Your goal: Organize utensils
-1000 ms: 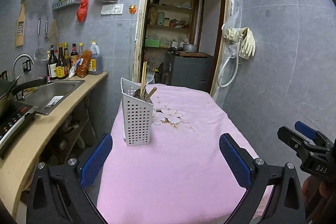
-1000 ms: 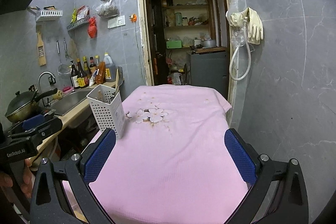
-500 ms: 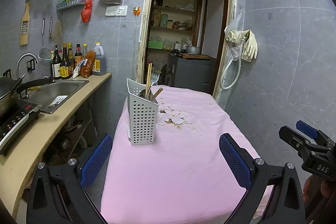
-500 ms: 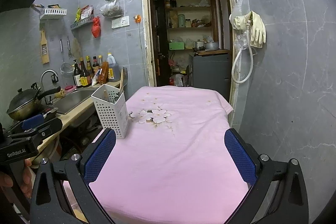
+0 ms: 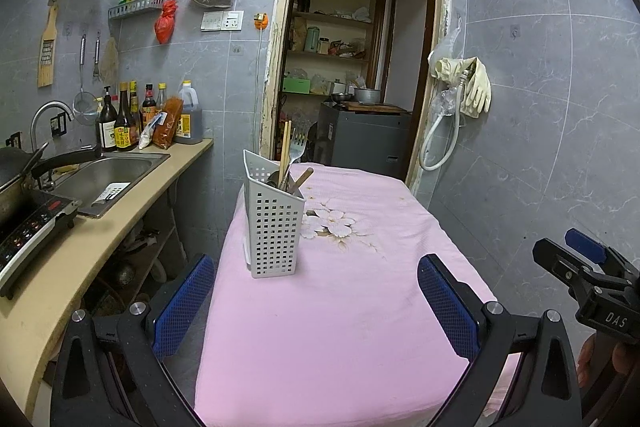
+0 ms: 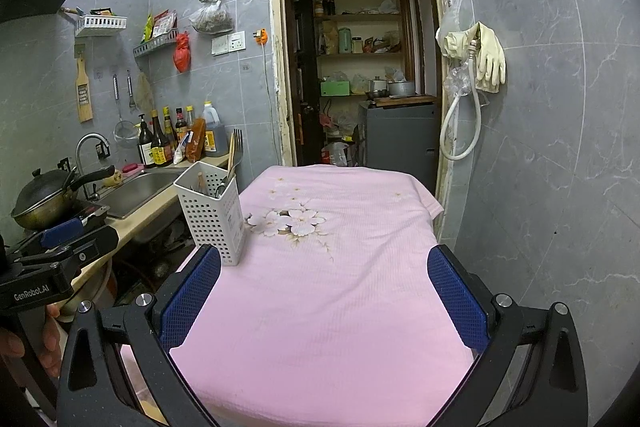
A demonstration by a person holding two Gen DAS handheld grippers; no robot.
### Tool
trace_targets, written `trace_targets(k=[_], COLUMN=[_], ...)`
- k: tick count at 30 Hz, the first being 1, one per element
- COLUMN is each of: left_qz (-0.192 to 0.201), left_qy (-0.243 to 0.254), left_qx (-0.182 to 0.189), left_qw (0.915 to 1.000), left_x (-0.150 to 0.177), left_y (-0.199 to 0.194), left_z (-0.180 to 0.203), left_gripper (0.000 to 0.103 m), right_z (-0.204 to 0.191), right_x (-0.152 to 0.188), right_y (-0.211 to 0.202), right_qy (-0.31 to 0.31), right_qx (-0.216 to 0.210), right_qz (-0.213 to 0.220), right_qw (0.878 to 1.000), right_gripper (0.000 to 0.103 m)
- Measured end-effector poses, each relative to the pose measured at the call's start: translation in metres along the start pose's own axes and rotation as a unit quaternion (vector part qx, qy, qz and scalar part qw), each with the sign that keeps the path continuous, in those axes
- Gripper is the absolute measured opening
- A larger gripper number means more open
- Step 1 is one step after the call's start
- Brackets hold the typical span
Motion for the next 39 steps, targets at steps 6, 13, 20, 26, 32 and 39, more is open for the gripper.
trace_targets(k=[6,13,20,26,32,39], left_qz=[-0.001,-0.002,-0.002,-0.002,-0.002,-0.003], left_qy=[0.002,0.001,0.001,0.000,0.001,0.002], left_qx=[0.000,0.001,0.000,0.001,0.001,0.001], left_qw=[1.0000,1.0000,1.0000,1.0000,1.0000,1.0000], left_x=[0.0004,-0.0006,-0.0004,-0.0008,-0.0012,-0.0019], left_y=[-0.0009,-0.0005,-0.0005,-0.0004,-0.0002,0.0003], left_z=[-0.0007,-0.0016,-0.0010,-0.0018,-0.0020,-0.0023], left_gripper=[0.102,0.102,0.102,0.102,0.102,0.102], right_z=[0.0014,-0.0010,-0.0010,-0.0025,-0.0036,-0.0040], right_x=[-0.0006,0.0001,-0.0002,0.0005,0.0007,0.0006], right_y=[0.0012,0.0017,0.0030,0.0053,0.0063,0.0071], right_qy=[0.000,-0.001,-0.001,-0.001,-0.002,-0.001], right_qx=[0.000,0.000,0.000,-0.001,-0.002,-0.001], right_qz=[-0.001,-0.002,-0.004,-0.006,-0.007,-0.008], right_qw=[1.000,1.000,1.000,1.000,1.000,1.000], right_gripper=[0.102,0.102,0.102,0.102,0.102,0.102])
Point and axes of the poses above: each gripper's, at about its wrist camera, not at the fingertips, and y roughly the way its jaws point, z to its right, x to its underside, the point moved 2 cm from there along y, roughly the way its jaws point, and after that the axes turned 11 degrees about -y, right-handed, at the moved point
